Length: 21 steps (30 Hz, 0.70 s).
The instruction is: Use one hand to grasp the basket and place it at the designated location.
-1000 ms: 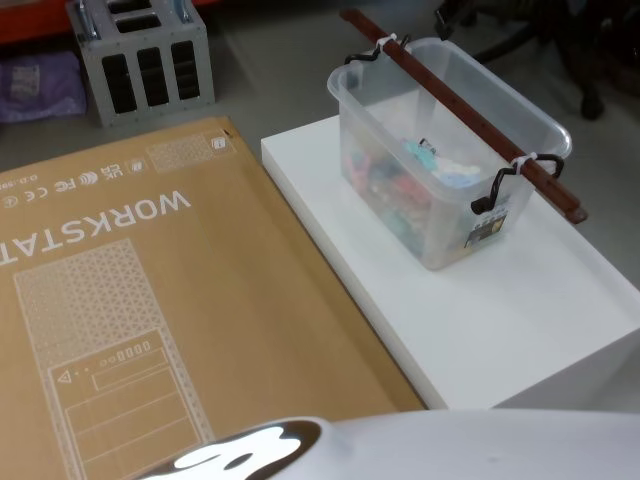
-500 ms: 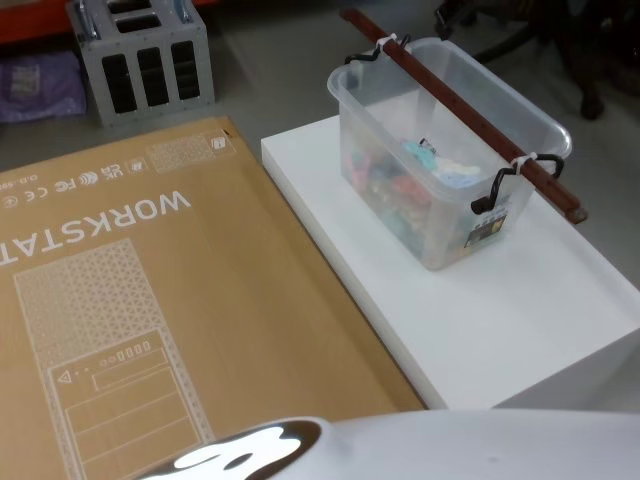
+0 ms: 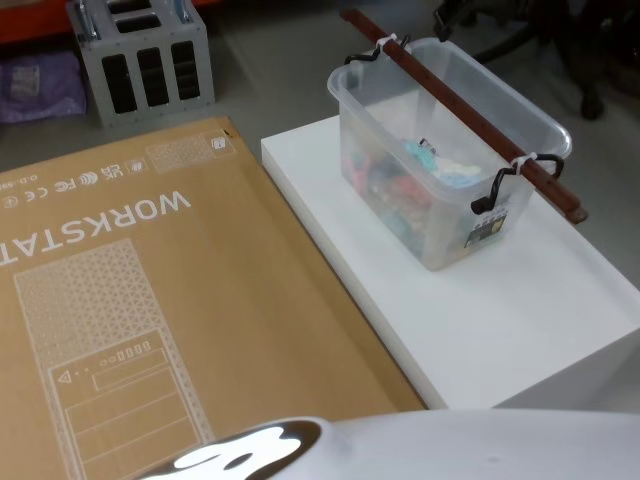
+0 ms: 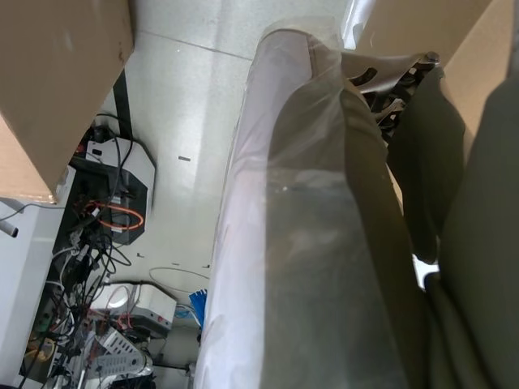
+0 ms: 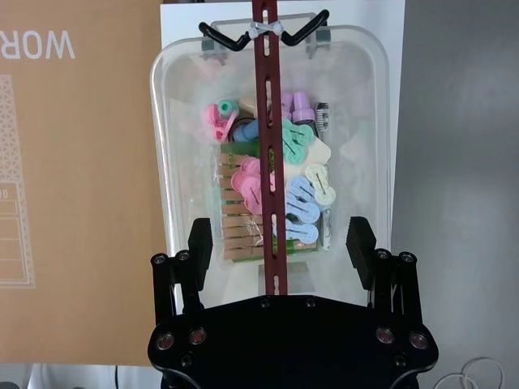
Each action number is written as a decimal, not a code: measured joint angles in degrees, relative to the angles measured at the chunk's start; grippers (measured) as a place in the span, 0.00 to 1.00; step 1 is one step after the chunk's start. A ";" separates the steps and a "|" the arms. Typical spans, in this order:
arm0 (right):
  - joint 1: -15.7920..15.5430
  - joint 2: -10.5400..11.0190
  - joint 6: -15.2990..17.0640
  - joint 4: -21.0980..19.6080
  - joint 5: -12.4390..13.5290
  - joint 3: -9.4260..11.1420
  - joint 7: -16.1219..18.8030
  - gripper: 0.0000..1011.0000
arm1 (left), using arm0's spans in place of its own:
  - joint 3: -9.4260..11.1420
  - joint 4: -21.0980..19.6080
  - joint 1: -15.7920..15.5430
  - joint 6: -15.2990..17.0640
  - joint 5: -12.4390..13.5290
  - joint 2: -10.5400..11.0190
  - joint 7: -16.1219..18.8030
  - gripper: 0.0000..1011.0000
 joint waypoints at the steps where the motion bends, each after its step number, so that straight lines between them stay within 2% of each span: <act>1: -0.06 -0.21 -0.12 0.37 0.00 -0.01 0.09 0.99 | 0.00 0.00 0.00 0.00 0.00 0.00 0.00 0.00; 13: -0.29 -1.76 -1.37 3.05 -0.01 -0.77 0.74 0.99 | 0.00 0.00 0.00 0.00 0.00 0.00 0.00 0.00; 21: 0.04 -3.72 -2.74 5.83 -0.33 -2.27 1.33 0.99 | 0.00 0.00 0.00 0.00 0.00 0.00 0.00 0.00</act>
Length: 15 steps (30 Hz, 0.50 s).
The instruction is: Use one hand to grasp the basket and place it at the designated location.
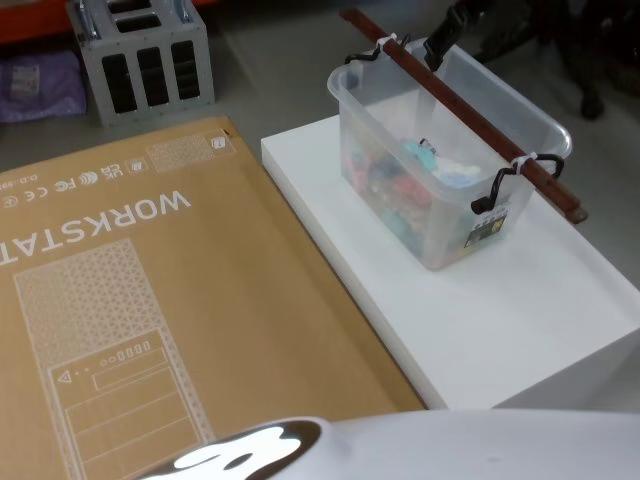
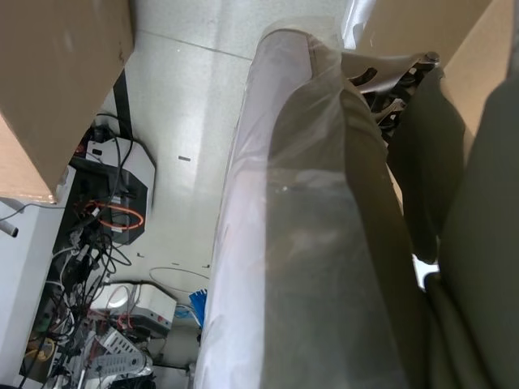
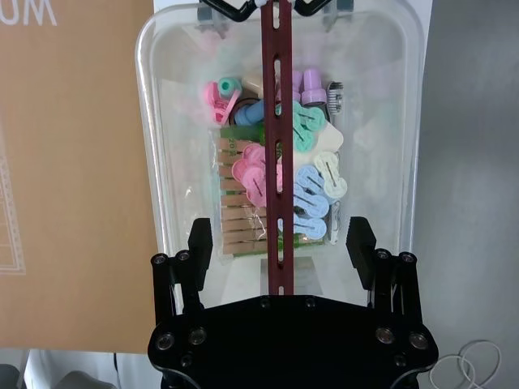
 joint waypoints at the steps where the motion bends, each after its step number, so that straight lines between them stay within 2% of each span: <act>1: 0.03 -0.15 -0.08 0.22 -0.04 -0.14 0.04 0.99 | 0.00 0.01 0.00 0.00 0.00 0.00 0.00 0.00; 15: 0.81 -4.29 -3.45 6.34 -0.86 -4.25 1.35 0.99 | 0.00 0.00 0.00 0.00 0.00 0.00 0.00 0.00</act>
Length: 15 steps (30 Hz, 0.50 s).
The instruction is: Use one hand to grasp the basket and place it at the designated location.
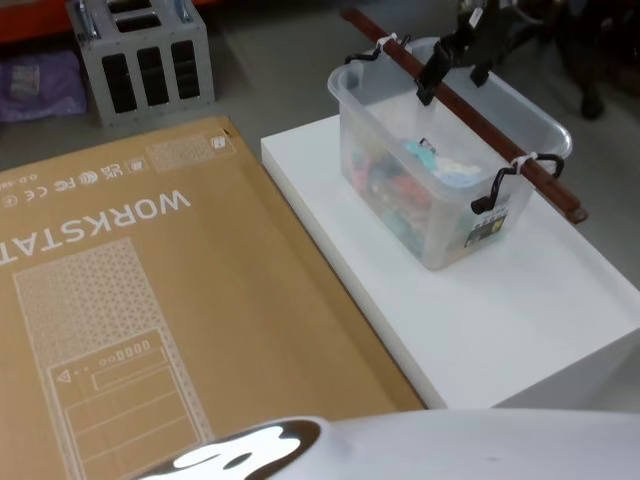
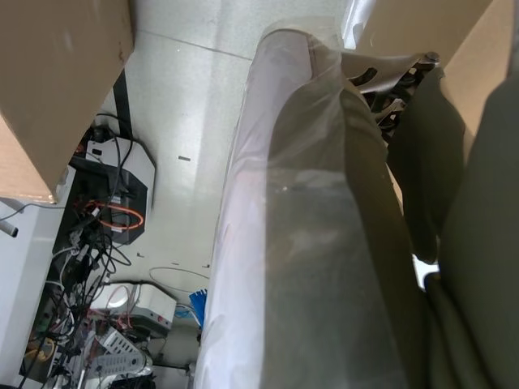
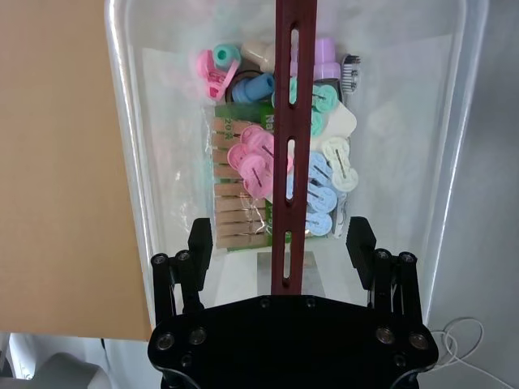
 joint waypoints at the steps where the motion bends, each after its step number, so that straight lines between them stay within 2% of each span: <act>1: 0.03 -0.20 -0.17 0.35 -0.01 -0.20 0.05 0.99 | 0.00 0.00 0.00 0.00 0.00 0.00 0.00 0.00; 15: 0.20 -2.68 -1.97 4.79 -0.29 -3.12 0.12 0.99 | 0.00 0.00 0.00 0.00 0.00 0.00 0.00 0.00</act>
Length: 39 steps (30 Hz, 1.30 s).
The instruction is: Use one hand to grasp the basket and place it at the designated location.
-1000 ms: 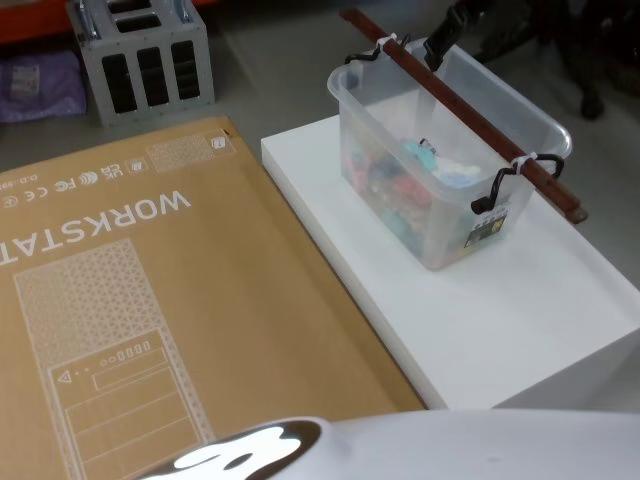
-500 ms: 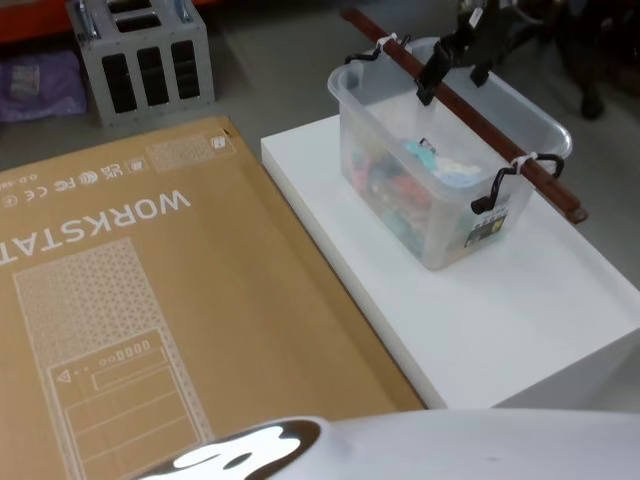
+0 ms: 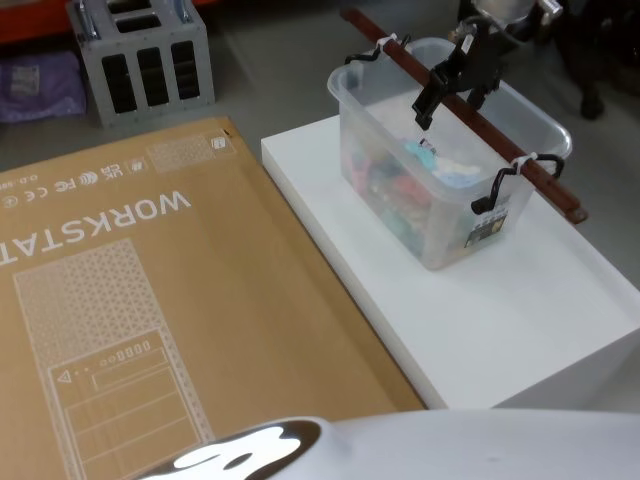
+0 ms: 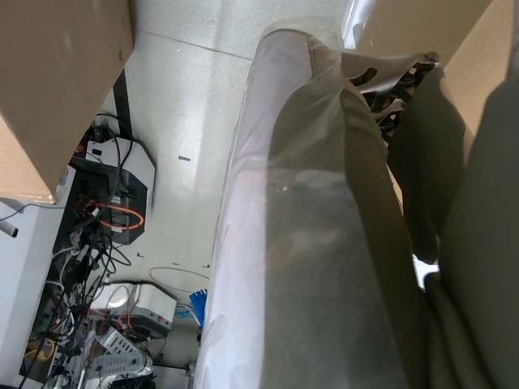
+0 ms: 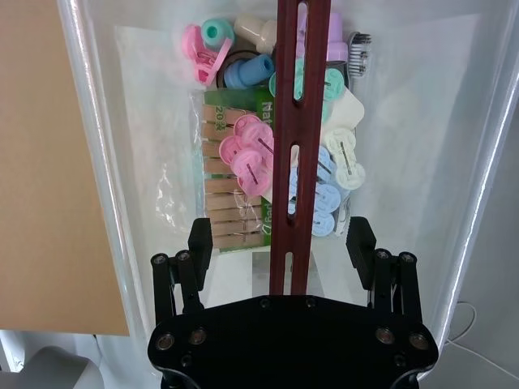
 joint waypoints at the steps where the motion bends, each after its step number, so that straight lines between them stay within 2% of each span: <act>1: 0.00 -0.08 -0.05 0.12 -0.01 -0.12 -0.01 0.99 | 0.00 0.00 0.00 0.00 0.00 0.00 0.00 0.00; 15: 0.00 -1.11 -0.78 2.15 0.01 -1.57 -0.33 0.97 | 0.00 0.00 0.00 0.00 0.00 0.00 0.00 0.00; 20: -0.09 -0.71 -0.84 2.26 0.41 -1.44 -0.79 0.83 | 0.00 0.00 0.00 0.00 0.00 0.00 0.00 0.00; 23: -0.15 -0.52 -0.85 2.17 0.49 -1.37 -0.93 0.78 | 0.00 0.00 0.00 0.00 0.00 0.00 0.00 0.00; 27: -0.34 -0.02 -0.80 1.69 0.63 -1.21 -1.25 0.62 | 0.00 0.00 0.00 0.00 0.00 0.00 0.00 0.00; 30: -0.46 0.32 -0.75 1.49 0.75 -1.04 -1.38 0.56 | 0.00 0.00 0.00 0.00 0.00 0.00 0.00 0.00; 32: -0.53 0.50 -0.71 1.38 0.84 -0.93 -1.47 0.46 | 0.00 0.00 0.00 0.00 0.00 0.00 0.00 0.00; 33: -0.57 0.59 -0.68 1.34 0.89 -0.86 -1.51 0.46 | 0.00 0.00 0.00 0.00 0.00 0.00 0.00 0.00; 35: -0.68 0.77 -0.57 1.26 1.02 -0.73 -1.61 0.36 | 0.00 0.01 0.00 0.00 0.00 0.00 0.00 0.00; 37: -0.71 0.83 -0.51 1.24 1.03 -0.63 -1.63 0.35 | 0.00 0.00 0.00 0.00 0.00 0.00 0.00 0.00; 39: -0.72 0.87 -0.47 1.24 1.05 -0.59 -1.63 0.24 | 0.00 0.00 0.00 0.00 0.00 0.00 0.00 0.00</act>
